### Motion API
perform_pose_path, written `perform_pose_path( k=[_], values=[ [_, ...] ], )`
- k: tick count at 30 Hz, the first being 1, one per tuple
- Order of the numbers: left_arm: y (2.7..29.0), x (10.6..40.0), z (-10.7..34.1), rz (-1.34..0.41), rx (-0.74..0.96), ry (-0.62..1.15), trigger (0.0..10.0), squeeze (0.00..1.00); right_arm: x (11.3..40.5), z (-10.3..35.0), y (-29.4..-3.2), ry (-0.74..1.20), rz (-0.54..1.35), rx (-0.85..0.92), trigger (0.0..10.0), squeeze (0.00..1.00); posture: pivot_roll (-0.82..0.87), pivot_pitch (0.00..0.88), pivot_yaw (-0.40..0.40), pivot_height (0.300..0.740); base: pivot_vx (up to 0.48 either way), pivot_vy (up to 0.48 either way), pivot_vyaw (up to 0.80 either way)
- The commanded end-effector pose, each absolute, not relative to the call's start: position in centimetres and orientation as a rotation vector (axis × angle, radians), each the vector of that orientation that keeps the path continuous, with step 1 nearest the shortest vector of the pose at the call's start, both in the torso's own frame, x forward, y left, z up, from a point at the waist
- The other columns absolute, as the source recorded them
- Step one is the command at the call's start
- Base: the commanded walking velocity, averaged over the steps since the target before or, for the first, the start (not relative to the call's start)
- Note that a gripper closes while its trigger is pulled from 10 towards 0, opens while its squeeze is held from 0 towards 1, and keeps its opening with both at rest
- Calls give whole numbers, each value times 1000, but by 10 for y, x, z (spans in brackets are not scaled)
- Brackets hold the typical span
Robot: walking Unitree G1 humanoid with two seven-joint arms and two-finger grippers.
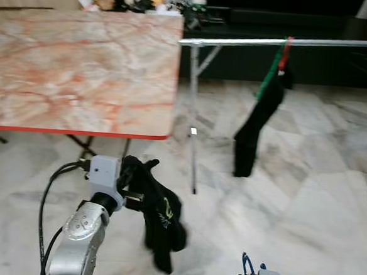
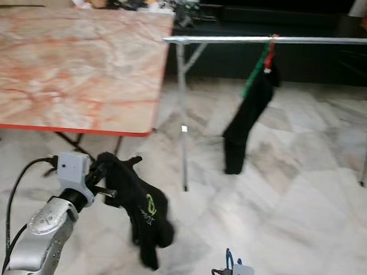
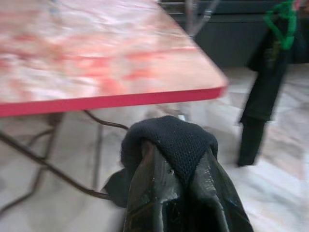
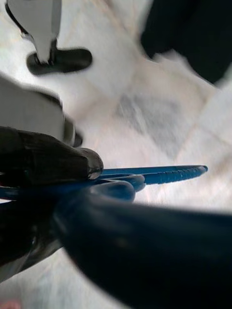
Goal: Hang hanger
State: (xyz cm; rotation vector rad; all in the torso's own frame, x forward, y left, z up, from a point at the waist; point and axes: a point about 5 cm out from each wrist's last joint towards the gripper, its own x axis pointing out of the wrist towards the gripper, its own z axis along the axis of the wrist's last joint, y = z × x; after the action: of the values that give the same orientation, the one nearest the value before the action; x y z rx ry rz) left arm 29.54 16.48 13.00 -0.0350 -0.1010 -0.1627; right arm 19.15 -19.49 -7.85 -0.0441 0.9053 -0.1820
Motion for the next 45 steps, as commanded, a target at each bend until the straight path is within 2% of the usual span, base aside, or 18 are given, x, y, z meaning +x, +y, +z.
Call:
perform_pose_path(
  k=[1, 6, 17, 32, 45],
  values=[
    [160, 296, 140, -176, -47, -140, 10000, 0, 178, -85, -198, 957, -198, -34, 10000, 0, 26, 175, 39, 740, 0, 480, 0],
    [174, 298, 144, -133, -42, -146, 10000, 0, 173, -87, -202, 966, -200, -37, 10000, 0, 26, 183, 35, 740, 0, 480, 0],
    [191, 295, 147, -79, -64, -152, 10000, 0, 162, -91, -204, 974, -182, -33, 10000, 0, 29, 190, 30, 740, 0, 0, 0],
    [184, 297, 155, -123, -81, -172, 10000, 0, 157, -93, -202, 977, -170, -26, 10000, 0, 31, 188, 32, 740, 0, 0, 0],
    [180, 295, 159, -143, -84, -185, 10000, 0, 158, -92, -201, 972, -159, -22, 10000, 0, 35, 192, 33, 740, 355, 0, 0]
  ],
)
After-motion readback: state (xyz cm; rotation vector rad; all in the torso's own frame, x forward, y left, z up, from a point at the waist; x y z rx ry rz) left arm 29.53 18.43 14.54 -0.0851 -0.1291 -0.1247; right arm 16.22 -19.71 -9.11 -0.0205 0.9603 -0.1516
